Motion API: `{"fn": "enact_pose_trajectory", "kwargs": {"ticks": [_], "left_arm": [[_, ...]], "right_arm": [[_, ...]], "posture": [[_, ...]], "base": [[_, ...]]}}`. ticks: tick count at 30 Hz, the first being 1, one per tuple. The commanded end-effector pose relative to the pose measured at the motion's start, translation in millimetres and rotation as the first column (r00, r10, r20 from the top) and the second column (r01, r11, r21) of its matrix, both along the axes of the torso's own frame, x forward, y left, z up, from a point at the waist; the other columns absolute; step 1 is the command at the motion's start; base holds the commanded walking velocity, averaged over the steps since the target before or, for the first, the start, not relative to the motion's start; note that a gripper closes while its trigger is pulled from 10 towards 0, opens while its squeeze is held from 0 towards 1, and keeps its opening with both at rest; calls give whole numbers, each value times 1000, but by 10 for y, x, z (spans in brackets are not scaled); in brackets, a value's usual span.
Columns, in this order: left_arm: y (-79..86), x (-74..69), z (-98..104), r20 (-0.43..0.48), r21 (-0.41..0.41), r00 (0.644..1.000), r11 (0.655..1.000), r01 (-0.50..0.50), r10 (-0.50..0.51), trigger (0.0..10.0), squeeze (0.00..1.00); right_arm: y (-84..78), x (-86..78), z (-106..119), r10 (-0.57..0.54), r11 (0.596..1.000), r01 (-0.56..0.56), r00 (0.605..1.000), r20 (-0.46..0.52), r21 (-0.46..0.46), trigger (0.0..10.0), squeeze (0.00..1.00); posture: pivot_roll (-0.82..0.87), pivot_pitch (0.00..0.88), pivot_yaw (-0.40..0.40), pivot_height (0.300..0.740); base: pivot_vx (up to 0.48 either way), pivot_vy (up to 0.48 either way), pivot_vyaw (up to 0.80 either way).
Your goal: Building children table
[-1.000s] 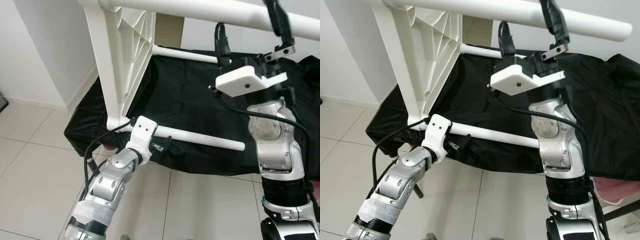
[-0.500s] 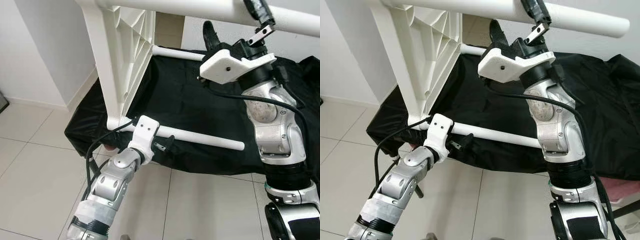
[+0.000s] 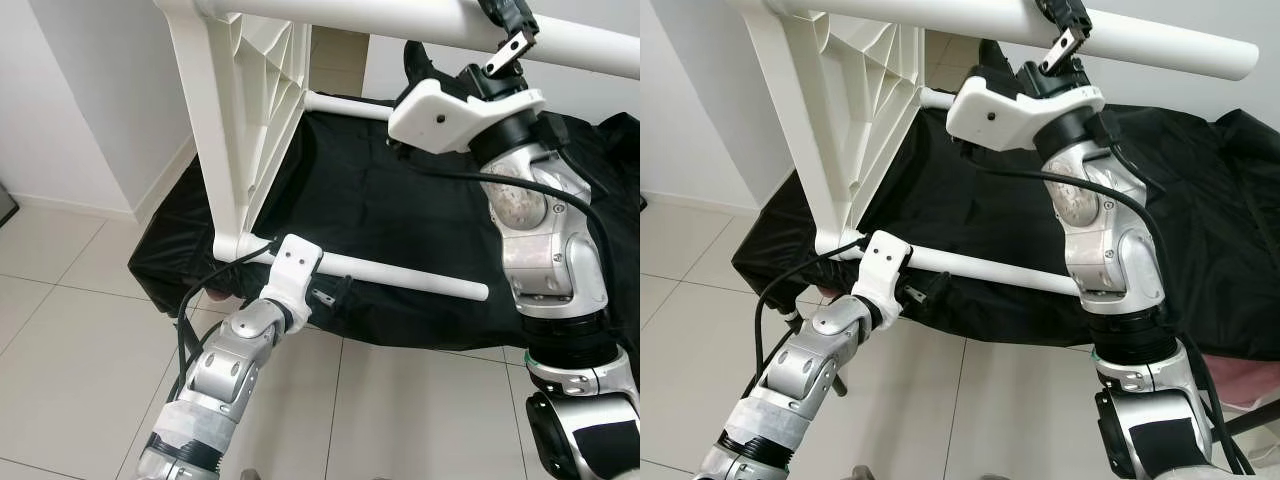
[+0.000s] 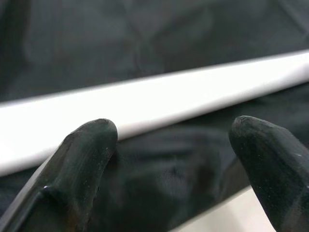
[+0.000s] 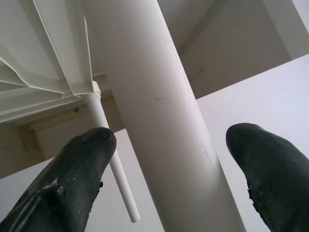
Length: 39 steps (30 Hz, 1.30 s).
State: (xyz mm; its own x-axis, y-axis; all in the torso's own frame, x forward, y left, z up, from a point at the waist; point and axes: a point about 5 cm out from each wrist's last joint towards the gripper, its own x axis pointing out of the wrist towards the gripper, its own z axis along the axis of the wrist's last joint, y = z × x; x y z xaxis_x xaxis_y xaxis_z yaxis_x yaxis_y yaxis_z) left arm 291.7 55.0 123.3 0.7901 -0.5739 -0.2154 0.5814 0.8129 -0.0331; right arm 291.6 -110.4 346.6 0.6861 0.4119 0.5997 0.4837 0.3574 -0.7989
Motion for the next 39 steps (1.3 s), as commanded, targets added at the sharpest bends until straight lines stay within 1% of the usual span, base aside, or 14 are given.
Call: {"fn": "enact_pose_trajectory", "kwargs": {"ticks": [1,6,7,8,9,10,11,12,15,16,20,27,32,39], "left_arm": [[-26,-37,-56,-46,-2,998,999,51,-51,10000,0],[-49,-40,-107,-79,24,996,999,39,-37,10000,0],[-55,-34,-108,-84,19,996,999,35,-34,10000,0],[-57,-32,-107,-86,16,996,999,35,-33,10000,0],[-58,-25,-109,-90,17,996,999,27,-26,10000,0],[-57,-16,-110,-99,10,995,1000,14,-13,10000,0],[-57,-16,-110,-99,10,995,1000,14,-13,10000,0],[-57,-7,-103,-107,-1,994,1000,8,-8,10000,0],[-56,5,-101,-141,-28,990,1000,-8,4,10000,0],[-51,18,-110,-204,-67,978,997,-46,31,10000,0],[-40,59,-98,-261,-112,962,988,-109,76,10000,0],[-30,169,-16,-283,-175,948,964,-202,147,10000,0],[41,316,84,-335,-248,911,910,-332,241,10000,0],[87,386,130,-389,-272,874,870,-410,291,10000,0]], "right_arm": [[42,-32,43,3,1000,-3,1000,13,-17,10000,0],[75,-38,65,-30,999,30,999,-12,-11,10000,0],[83,-33,60,-48,999,48,998,-34,-10,5451,0],[84,-28,56,-51,999,51,998,-46,-7,5451,0],[84,-26,51,-56,998,55,997,-53,-10,3529,0],[84,-25,50,-59,998,58,996,-60,-8,588,0],[84,-25,50,-59,998,58,996,-60,-8,588,0],[83,-24,50,-65,998,65,996,-66,-6,0,0],[79,-25,55,-77,997,77,994,-72,0,0,0],[78,-27,55,-81,997,82,994,-78,10,0,0],[69,-29,49,-75,996,79,992,-97,44,0,0],[50,-46,57,-74,990,88,990,-119,109,0,0],[11,-94,110,-74,980,92,991,-107,174,0,0],[-14,-111,123,-71,970,96,991,-116,225,0,0]], "posture": [[-89,0,20,740],[-99,1,22,740],[-99,1,22,740],[-99,1,22,740],[-103,2,22,740],[-103,2,22,740],[-103,2,22,740],[-103,2,22,740],[-107,5,21,740],[-110,5,20,740],[-111,8,17,740],[-114,11,17,740],[-128,14,24,740],[-133,13,31,740]], "base": [[0,0,0],[0,0,0],[0,0,0],[0,0,0],[0,0,0],[0,0,0],[0,0,0],[0,0,0],[0,0,0],[0,0,0],[0,0,0],[0,0,0],[0,0,0],[0,0,0]]}}
